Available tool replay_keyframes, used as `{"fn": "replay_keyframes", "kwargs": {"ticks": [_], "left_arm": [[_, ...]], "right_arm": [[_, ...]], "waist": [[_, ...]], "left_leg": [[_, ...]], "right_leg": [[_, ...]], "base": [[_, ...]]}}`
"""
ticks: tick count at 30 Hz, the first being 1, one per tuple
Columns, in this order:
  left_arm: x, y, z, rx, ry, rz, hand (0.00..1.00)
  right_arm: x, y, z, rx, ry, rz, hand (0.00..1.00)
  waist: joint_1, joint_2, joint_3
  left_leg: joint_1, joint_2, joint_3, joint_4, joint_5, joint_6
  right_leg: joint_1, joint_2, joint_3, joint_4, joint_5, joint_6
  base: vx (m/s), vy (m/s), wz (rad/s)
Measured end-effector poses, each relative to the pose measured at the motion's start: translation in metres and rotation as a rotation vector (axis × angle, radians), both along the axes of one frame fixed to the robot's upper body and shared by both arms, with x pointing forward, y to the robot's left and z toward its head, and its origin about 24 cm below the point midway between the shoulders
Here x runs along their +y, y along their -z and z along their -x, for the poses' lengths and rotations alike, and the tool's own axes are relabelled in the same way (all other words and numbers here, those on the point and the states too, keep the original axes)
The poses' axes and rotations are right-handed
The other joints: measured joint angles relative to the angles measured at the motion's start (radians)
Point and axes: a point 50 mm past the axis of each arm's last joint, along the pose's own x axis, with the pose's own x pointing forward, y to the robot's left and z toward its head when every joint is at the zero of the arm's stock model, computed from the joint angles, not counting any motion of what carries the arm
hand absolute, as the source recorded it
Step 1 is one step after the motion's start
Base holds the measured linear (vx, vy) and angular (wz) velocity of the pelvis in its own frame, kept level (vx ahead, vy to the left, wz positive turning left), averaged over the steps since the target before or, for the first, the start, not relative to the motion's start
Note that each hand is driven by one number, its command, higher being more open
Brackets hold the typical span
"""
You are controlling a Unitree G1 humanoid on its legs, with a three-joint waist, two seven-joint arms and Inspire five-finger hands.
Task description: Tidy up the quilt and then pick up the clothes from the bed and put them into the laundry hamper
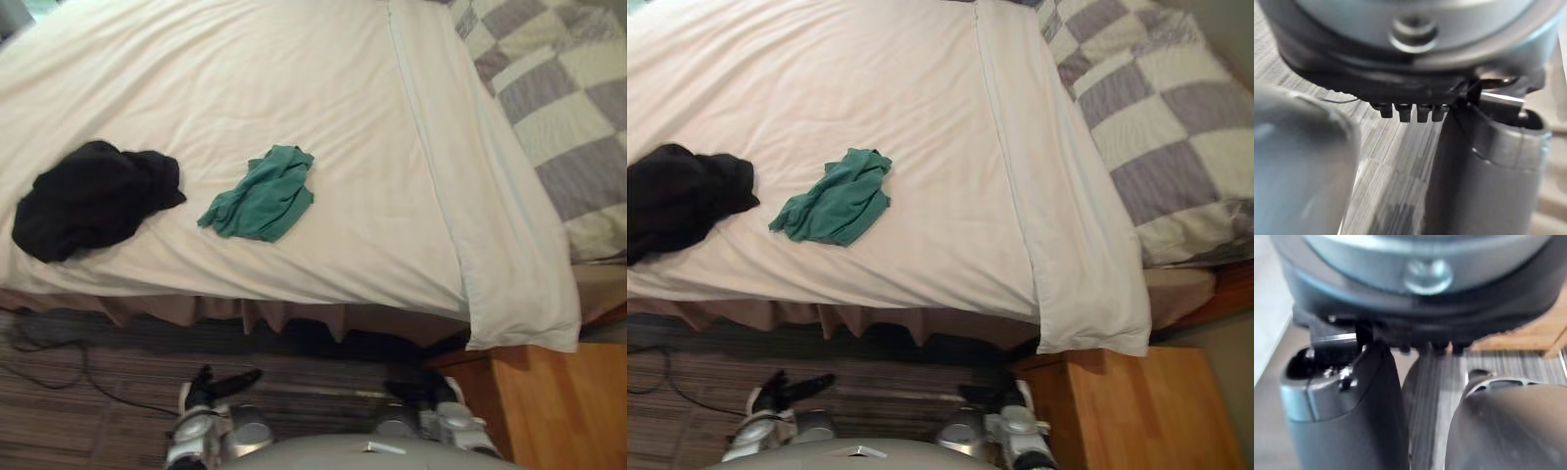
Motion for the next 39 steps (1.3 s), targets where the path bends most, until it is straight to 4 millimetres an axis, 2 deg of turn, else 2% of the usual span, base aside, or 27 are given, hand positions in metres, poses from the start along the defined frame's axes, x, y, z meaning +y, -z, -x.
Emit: {"fn": "replay_keyframes", "kwargs": {"ticks": [1,3,4,5,6,7,9,10,12,13,14,16,17,19,20,21,22,24,25,26,27,29,30,33,35,38,39], "left_arm": [[0.001,0.0,0.0,0.004,0.012,-0.006,1.0],[0.006,0.0,0.0,0.029,0.081,-0.022,1.0],[0.005,0.001,0.002,0.043,0.1,-0.022,1.0],[0.003,0.002,0.004,0.054,0.112,-0.019,1.0],[-0.003,0.005,0.01,0.076,0.132,-0.004,1.0],[-0.004,0.007,0.013,0.09,0.146,0.001,1.0],[-0.002,0.007,0.013,0.098,0.145,0.001,1.0],[-0.002,0.006,0.012,0.099,0.144,0.004,1.0],[-0.002,0.007,0.013,0.111,0.145,0.006,1.0],[-0.003,0.008,0.012,0.113,0.147,0.014,1.0],[-0.006,0.008,0.01,0.108,0.158,0.018,1.0],[-0.019,0.009,0.006,0.096,0.167,0.052,1.0],[-0.028,0.009,0.001,0.072,0.169,0.083,1.0],[-0.028,0.005,-0.006,0.024,0.138,0.097,1.0],[-0.031,0.004,-0.009,0.006,0.106,0.109,1.0],[-0.033,0.005,-0.007,0.006,0.098,0.115,1.0],[-0.034,0.005,-0.005,0.001,0.098,0.11,1.0],[-0.032,0.006,-0.004,0.006,0.111,0.097,1.0],[-0.032,0.006,-0.002,0.017,0.115,0.092,1.0],[-0.029,0.007,0.0,0.029,0.121,0.082,1.0],[-0.026,0.006,-0.001,0.034,0.134,0.069,1.0],[-0.019,0.004,-0.002,0.028,0.144,0.052,1.0],[-0.013,0.002,-0.005,0.01,0.14,0.034,1.0],[-0.008,0.0,-0.009,0.012,0.173,0.009,1.0],[-0.009,0.001,-0.008,0.031,0.205,0.006,1.0],[-0.01,0.004,0.0,0.064,0.231,0.007,1.0],[-0.01,0.004,0.0,0.063,0.239,0.005,1.0]], "right_arm": [[0.002,0.001,0.002,0.008,-0.013,0.0,1.0],[0.012,0.004,0.005,0.027,-0.032,-0.007,1.0],[0.01,0.003,0.003,0.027,-0.04,-0.009,1.0],[0.01,0.003,0.003,0.026,-0.041,-0.008,1.0],[0.005,0.003,0.004,0.038,-0.032,0.011,1.0],[-0.001,0.002,0.002,0.04,0.004,0.023,1.0],[0.003,0.004,0.009,0.046,0.039,0.02,1.0],[0.004,0.003,0.009,0.033,0.054,0.024,1.0],[0.004,0.003,0.012,0.019,0.084,0.014,1.0],[0.006,0.004,0.018,0.027,0.086,0.012,1.0],[0.005,0.005,0.02,0.03,0.103,0.006,1.0],[-0.001,0.004,0.021,0.032,0.112,0.014,1.0],[-0.008,0.004,0.026,0.037,0.142,0.018,1.0],[-0.012,0.003,0.024,0.028,0.165,0.019,1.0],[-0.015,0.001,0.022,0.014,0.173,0.025,1.0],[-0.018,0.001,0.026,0.019,0.18,0.034,1.0],[-0.019,0.002,0.028,0.024,0.18,0.038,1.0],[-0.02,0.002,0.027,0.025,0.176,0.041,1.0],[-0.02,0.001,0.026,0.024,0.176,0.04,1.0],[-0.019,0.001,0.025,0.019,0.183,0.032,1.0],[-0.017,0.002,0.024,0.018,0.185,0.026,1.0],[-0.01,0.002,0.022,0.012,0.183,0.01,1.0],[-0.007,0.003,0.022,0.019,0.159,0.0,1.0],[0.003,0.005,0.024,0.035,0.123,-0.034,1.0],[0.006,0.006,0.023,0.033,0.113,-0.046,1.0],[0.006,0.002,0.009,0.014,-0.006,-0.014,1.0],[0.007,0.001,0.007,0.009,-0.027,-0.01,1.0]], "waist": [[0.001,-0.008,-0.007],[0.0,-0.056,-0.03],[0.001,-0.046,-0.036],[0.003,-0.043,-0.05],[-0.002,-0.006,-0.072],[-0.019,0.009,-0.064],[-0.024,0.006,-0.064],[-0.023,-0.001,-0.061],[-0.027,-0.004,-0.057],[-0.029,-0.01,-0.056],[-0.029,-0.009,-0.054],[-0.036,0.014,-0.044],[-0.037,0.041,-0.026],[-0.037,0.054,-0.003],[-0.037,0.06,0.012],[-0.041,0.07,0.011],[-0.045,0.077,0.007],[-0.048,0.082,0.004],[-0.054,0.083,0.002],[-0.06,0.081,0.002],[-0.063,0.068,0.004],[-0.066,0.027,0.01],[-0.067,0.019,0.01],[-0.055,-0.011,-0.007],[-0.056,-0.013,-0.009],[-0.048,-0.007,-0.014],[-0.05,-0.008,-0.015]], "left_leg": [[0.006,-0.018,-0.017,-0.012,-0.01,-0.006],[0.04,-0.084,0.036,-0.059,-0.026,0.002],[0.048,-0.097,0.079,-0.066,-0.028,0.014],[0.049,-0.1,0.099,-0.078,-0.021,0.028],[0.056,-0.093,0.142,-0.147,0.013,0.062],[0.078,-0.089,0.143,-0.202,0.05,0.077],[0.102,-0.093,0.149,-0.254,0.082,0.082],[0.112,-0.105,0.163,-0.257,0.088,0.089],[0.134,-0.114,0.181,-0.264,0.092,0.095],[0.147,-0.127,0.187,-0.266,0.093,0.096],[0.156,-0.14,0.197,-0.267,0.092,0.096],[0.147,-0.129,0.197,-0.243,0.09,0.093],[0.092,-0.112,0.204,-0.125,0.089,0.09],[-0.004,-0.089,0.2,0.09,0.12,0.052],[-0.069,-0.073,0.192,0.239,0.187,-0.006],[-0.105,-0.057,0.198,0.331,0.198,-0.006],[-0.109,-0.043,0.223,0.34,0.186,0.009],[-0.085,-0.022,0.258,0.161,0.141,0.086],[-0.069,-0.011,0.255,0.055,0.134,0.098],[-0.045,0.008,0.241,-0.08,0.136,0.099],[-0.035,0.012,0.244,-0.131,0.167,0.061],[-0.026,-0.037,0.259,-0.139,0.18,0.028],[-0.056,-0.074,0.268,-0.067,0.137,0.057],[-0.074,-0.118,0.243,0.018,0.094,0.086],[-0.048,-0.138,0.243,0.006,0.085,0.096],[0.079,-0.181,0.314,-0.187,0.11,0.109],[0.088,-0.19,0.312,-0.213,0.123,0.113]], "right_leg": [[0.009,0.003,0.004,-0.014,0.01,-0.009],[-0.001,-0.052,0.001,-0.031,0.075,-0.057],[-0.046,-0.059,0.005,-0.002,0.126,-0.161],[-0.078,-0.054,0.0,0.006,0.165,-0.236],[-0.098,-0.03,-0.037,-0.051,0.267,-0.261],[-0.096,0.015,-0.093,0.048,0.216,-0.232],[-0.082,0.08,-0.131,0.146,0.097,-0.186],[-0.085,0.099,-0.136,0.191,0.034,-0.181],[-0.087,0.144,-0.131,0.252,-0.065,-0.201],[-0.04,0.169,-0.14,0.191,-0.111,-0.229],[0.002,0.173,-0.13,0.105,-0.137,-0.229],[0.038,0.193,-0.129,0.017,-0.128,-0.204],[0.047,0.191,-0.115,-0.014,-0.124,-0.197],[0.052,0.179,-0.097,-0.016,-0.124,-0.197],[0.08,0.166,-0.094,-0.033,-0.123,-0.194],[0.107,0.152,-0.092,-0.06,-0.108,-0.181],[0.125,0.147,-0.093,-0.087,-0.083,-0.163],[0.136,0.145,-0.074,-0.145,-0.042,-0.134],[0.136,0.143,-0.068,-0.156,-0.023,-0.124],[0.131,0.131,-0.058,-0.152,-0.008,-0.103],[0.13,0.104,-0.054,-0.153,-0.002,-0.091],[0.134,0.033,-0.052,-0.152,0.015,-0.063],[0.132,0.008,-0.072,-0.152,0.034,-0.042],[0.173,0.013,-0.085,-0.156,0.068,-0.027],[0.169,-0.008,-0.077,-0.117,0.084,-0.035],[0.061,-0.072,-0.185,0.103,0.08,-0.236],[0.047,-0.073,-0.21,0.126,0.073,-0.235]], "base": [[-0.01,0.188,0.02],[-0.05,0.297,-0.28],[-0.13,0.305,-0.65],[-0.17,0.312,-0.79],[-0.12,0.285,-0.54],[-0.08,0.258,-0.36],[-0.04,0.175,-0.08],[-0.04,0.105,-0.28],[-0.05,-0.003,-0.28],[-0.06,-0.08,-0.2],[-0.05,-0.1,-0.22],[-0.07,-0.062,-0.1],[-0.13,0.002,-0.05],[-0.14,0.0,-0.18],[-0.06,0.02,-0.3],[0.01,0.056,-0.32],[0.07,0.161,-0.37],[0.11,0.227,-0.41],[0.17,0.302,-0.31],[0.18,0.334,-0.2],[0.16,0.312,-0.08],[0.13,0.396,0.12],[0.14,0.461,0.22],[0.15,0.279,0.24],[0.07,0.191,-0.06],[-0.05,0.186,-0.42],[-0.06,0.082,-0.19]]}}
